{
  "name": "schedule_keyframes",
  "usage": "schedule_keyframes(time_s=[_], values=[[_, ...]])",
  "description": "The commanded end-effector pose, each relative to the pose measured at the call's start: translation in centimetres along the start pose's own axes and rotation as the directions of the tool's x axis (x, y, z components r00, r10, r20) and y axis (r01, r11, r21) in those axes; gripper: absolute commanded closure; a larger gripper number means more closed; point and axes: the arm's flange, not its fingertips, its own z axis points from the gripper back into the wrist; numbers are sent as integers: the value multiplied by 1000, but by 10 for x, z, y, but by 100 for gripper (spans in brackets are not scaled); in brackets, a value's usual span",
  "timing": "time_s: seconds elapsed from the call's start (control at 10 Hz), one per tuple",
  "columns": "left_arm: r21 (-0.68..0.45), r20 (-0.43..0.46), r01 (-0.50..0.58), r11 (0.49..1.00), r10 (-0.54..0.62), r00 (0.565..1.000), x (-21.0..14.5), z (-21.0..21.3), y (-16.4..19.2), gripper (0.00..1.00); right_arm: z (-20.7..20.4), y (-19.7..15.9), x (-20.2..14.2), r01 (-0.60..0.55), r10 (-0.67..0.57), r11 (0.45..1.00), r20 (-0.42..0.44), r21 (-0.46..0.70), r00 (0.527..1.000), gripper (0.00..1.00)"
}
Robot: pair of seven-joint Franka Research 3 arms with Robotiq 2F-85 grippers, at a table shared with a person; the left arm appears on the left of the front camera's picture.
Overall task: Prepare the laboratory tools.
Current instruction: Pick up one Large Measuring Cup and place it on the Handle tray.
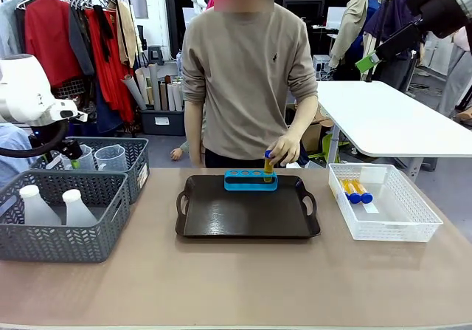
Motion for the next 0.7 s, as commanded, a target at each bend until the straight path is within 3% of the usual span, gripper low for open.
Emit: schedule_keyframes(time_s=[0.0, 0.5, 0.6], values=[[-34, 4, 8, 999, -8, 1000, 4, -4, -1, 0, 1, 0, 1, 1, -1, 1000, 17, 13, 1000, 0], [-22, 1, -1, 1000, 1, 1000, 4, -16, -2, 2, 1, 0, 1, 1, -1, 1000, 17, 13, 1000, 0], [-12, 7, 7, 1000, -7, 1000, 5, -15, -2, 22, 1, 0, 1, 1, -1, 1000, 17, 13, 1000, 0]])
